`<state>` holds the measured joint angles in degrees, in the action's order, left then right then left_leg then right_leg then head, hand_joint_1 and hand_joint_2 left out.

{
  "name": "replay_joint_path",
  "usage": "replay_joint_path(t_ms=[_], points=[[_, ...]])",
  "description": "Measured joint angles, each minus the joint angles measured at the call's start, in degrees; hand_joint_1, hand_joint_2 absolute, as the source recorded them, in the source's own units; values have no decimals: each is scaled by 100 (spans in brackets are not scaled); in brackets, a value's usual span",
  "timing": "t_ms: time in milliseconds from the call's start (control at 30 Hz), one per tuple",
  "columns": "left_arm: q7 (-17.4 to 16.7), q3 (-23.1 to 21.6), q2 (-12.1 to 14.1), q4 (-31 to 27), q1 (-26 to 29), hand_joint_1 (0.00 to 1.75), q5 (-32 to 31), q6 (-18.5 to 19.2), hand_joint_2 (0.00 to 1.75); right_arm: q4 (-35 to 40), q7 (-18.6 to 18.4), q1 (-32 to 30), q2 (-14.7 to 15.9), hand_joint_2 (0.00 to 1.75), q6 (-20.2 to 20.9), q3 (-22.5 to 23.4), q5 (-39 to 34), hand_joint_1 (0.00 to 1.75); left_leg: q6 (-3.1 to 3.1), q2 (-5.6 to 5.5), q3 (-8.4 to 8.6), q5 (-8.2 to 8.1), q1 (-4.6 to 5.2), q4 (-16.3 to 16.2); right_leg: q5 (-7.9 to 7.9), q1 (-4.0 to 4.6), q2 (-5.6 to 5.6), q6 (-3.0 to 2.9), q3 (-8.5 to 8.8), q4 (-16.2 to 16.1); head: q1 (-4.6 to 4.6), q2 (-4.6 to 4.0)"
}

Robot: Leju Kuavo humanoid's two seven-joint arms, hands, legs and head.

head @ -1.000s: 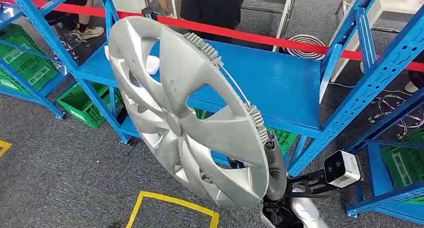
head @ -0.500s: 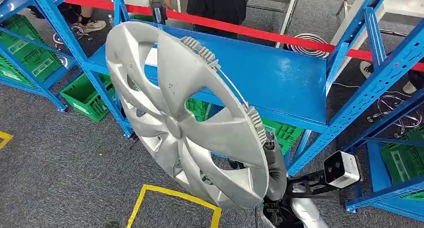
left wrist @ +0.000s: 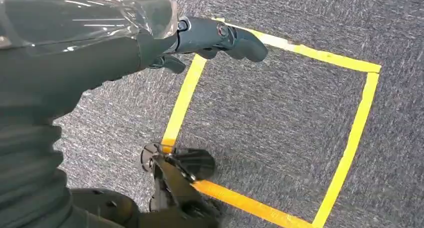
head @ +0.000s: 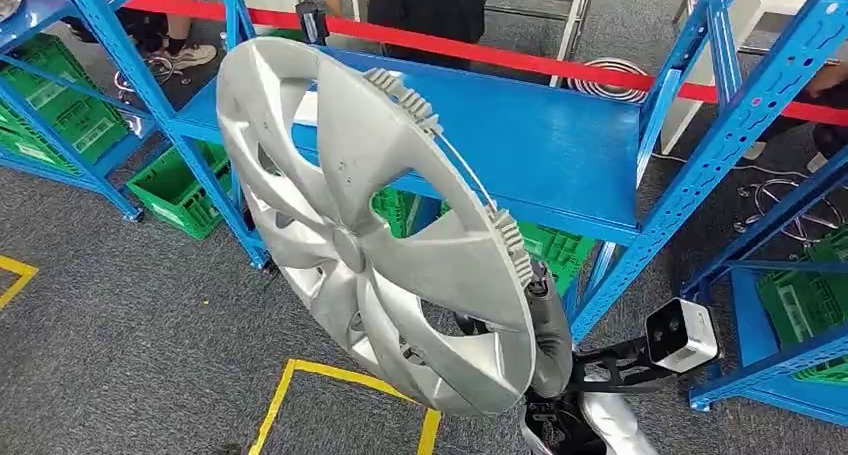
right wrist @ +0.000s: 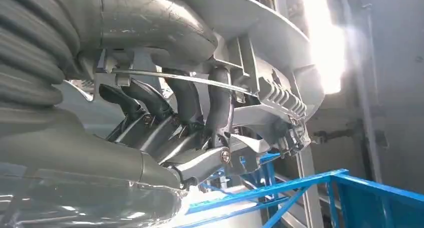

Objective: Take the parts from the cabinet and place them on the table.

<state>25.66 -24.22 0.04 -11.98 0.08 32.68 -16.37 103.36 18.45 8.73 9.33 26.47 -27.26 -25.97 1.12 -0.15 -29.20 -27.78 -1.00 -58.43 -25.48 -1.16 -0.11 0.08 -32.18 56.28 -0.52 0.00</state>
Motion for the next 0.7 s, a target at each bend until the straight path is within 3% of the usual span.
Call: replay_joint_path(t_ms=[33, 67, 133, 167, 200, 233, 300, 333, 367, 400, 433, 467, 500, 533, 567, 667, 700], points=[[0, 0, 4, 0, -9, 0, 0, 0, 175, 0, 2, 2, 0, 175, -2, 0, 0, 175, -42, -12, 139, -115, 30, 254, 33, 37, -3, 52, -28, 1, 7, 0], [0, 0, 2, 0, -6, 0, 2, -2, 175, 0, 0, 10, 0, 175, -2, 0, 2, 175, -93, -19, 95, -47, 61, 226, 59, 28, -8, 92, -36, -2, 11, 0], [0, 2, 2, 2, 4, 0, 17, -15, 175, 0, 2, 8, -9, 175, 0, 0, -2, 175, -134, -18, 51, -29, 96, 233, 110, 10, -8, 168, -56, -18, 6, 0], [0, 2, 0, 2, 3, 0, 20, -24, 175, 0, 2, 9, -9, 175, -2, 0, -2, 175, -208, -14, 35, 29, 96, 289, 145, 20, -6, 220, -60, -46, -2, 0], [0, 2, -2, 2, -10, 0, 20, -24, 175, -4, 2, 9, -7, 175, -2, 0, -2, 175, -282, 17, 39, 109, 35, 369, 84, 9, -4, 211, -124, 21, 9, 0], [0, 2, -2, 2, -18, 0, 20, -26, 175, -7, 2, 16, -7, 175, -2, 0, -4, 175, -334, 17, -8, 160, 51, 393, -113, 28, 1, 170, -258, 214, 20, 0], [0, 2, -4, 2, -14, 0, 28, -26, 175, -11, 2, 12, -7, 175, -2, 0, -7, 175, -369, 24, -121, 236, 69, 385, -633, 26, 2, 96, -634, 1188, 24, 0], [0, 2, -9, 2, -14, 0, 28, -26, 175, -20, -2, 10, -7, 175, -2, -2, -7, 175, -377, 25, -175, 272, 81, 382, -805, 26, 3, 99, -794, 1635, 22, 0], [-2, 2, -18, 2, -14, 0, 33, -26, 175, -37, -5, 8, -7, 175, -2, -2, -7, 175, -375, 24, -220, 305, 90, 379, -861, 25, 2, 135, -850, 1878, 22, 0], [-2, 2, -22, 2, -13, 0, 33, -24, 175, -50, -5, 7, -7, 175, -2, -4, -7, 175, -371, 23, -260, 332, 96, 379, -814, 25, 2, 173, -766, 1818, 24, 0], [-2, 2, -24, 2, -13, 0, 35, -24, 175, -59, -5, 9, -7, 175, -2, -7, -7, 175, -361, 17, -292, 362, 99, 374, -675, 25, 1, 230, -501, 1445, 24, 0], [-2, 2, -28, 2, -13, 0, 35, -24, 175, -63, -5, 12, -9, 175, -2, -7, -7, 175, -346, 9, -313, 381, 100, 363, -499, 27, 1, 272, -137, 856, 24, 0], [-2, 2, -33, 2, -14, 0, 35, -24, 175, -63, -7, 19, -9, 175, -2, -7, -9, 175, -331, 5, -330, 391, 101, 339, -357, 30, 1, 277, 256, 226, 24, 0], [-2, 2, -41, 2, -14, 0, 35, -24, 175, -63, -7, 39, -7, 175, -2, -4, -9, 175, -314, 5, -369, 395, 109, 302, -387, 45, 2, 211, 490, -175, 26, 0], [-7, 2, -46, 2, -17, 0, 37, -24, 175, -63, -9, 40, -13, 175, -2, -7, -11, 175, -274, 8, -399, 422, 127, 287, -305, 78, 7, 158, 473, -109, 6, 0], [-15, 2, -50, 2, -10, 0, 42, -24, 175, -68, -11, 57, -13, 175, -2, -15, -18, 175, -163, 6, -448, 496, 122, 257, -264, 83, 11, 82, 383, -109, 33, 0], [-24, 2, -24, 4, -10, 0, 44, -24, 175, -70, -13, 68, -20, 175, -2, -22, -18, 175, -137, -9, -498, 434, 102, 203, -208, -13, 4, 2, 357, -138, 37, 0]])
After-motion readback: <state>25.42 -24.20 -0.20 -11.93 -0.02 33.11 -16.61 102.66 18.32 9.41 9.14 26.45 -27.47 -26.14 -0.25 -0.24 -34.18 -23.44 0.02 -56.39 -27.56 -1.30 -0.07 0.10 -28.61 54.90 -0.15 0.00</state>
